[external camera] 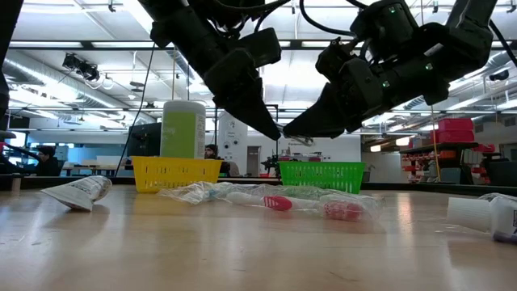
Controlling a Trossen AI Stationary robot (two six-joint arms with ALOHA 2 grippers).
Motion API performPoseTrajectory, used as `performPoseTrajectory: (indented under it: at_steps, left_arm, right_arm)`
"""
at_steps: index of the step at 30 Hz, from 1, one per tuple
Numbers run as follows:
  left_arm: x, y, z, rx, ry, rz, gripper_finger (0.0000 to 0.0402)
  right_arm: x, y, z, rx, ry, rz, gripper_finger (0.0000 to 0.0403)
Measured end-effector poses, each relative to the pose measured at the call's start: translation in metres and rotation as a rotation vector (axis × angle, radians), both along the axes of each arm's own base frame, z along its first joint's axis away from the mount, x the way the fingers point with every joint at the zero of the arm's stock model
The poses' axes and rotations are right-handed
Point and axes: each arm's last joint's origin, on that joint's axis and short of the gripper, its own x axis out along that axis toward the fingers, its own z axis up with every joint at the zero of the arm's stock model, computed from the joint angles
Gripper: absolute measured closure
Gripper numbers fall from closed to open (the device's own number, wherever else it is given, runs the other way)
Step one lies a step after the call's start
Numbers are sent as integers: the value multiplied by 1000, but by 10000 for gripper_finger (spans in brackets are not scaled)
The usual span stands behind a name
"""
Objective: Pick & Place Travel size toiletries
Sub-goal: Put the silver nail cutter into the yellow bin
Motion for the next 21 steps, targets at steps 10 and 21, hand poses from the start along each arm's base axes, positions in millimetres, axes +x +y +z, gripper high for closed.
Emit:
performPoseTrajectory:
  at_steps: [10, 21]
  left_arm:
    - [-18, 5, 6, 25, 114, 159, 347]
    - [-104, 37, 74, 102, 229, 608, 347]
  right_arm:
    - [0, -4, 0, 5, -6, -152, 237]
    - [-1, -7, -1, -6, 8, -176, 174]
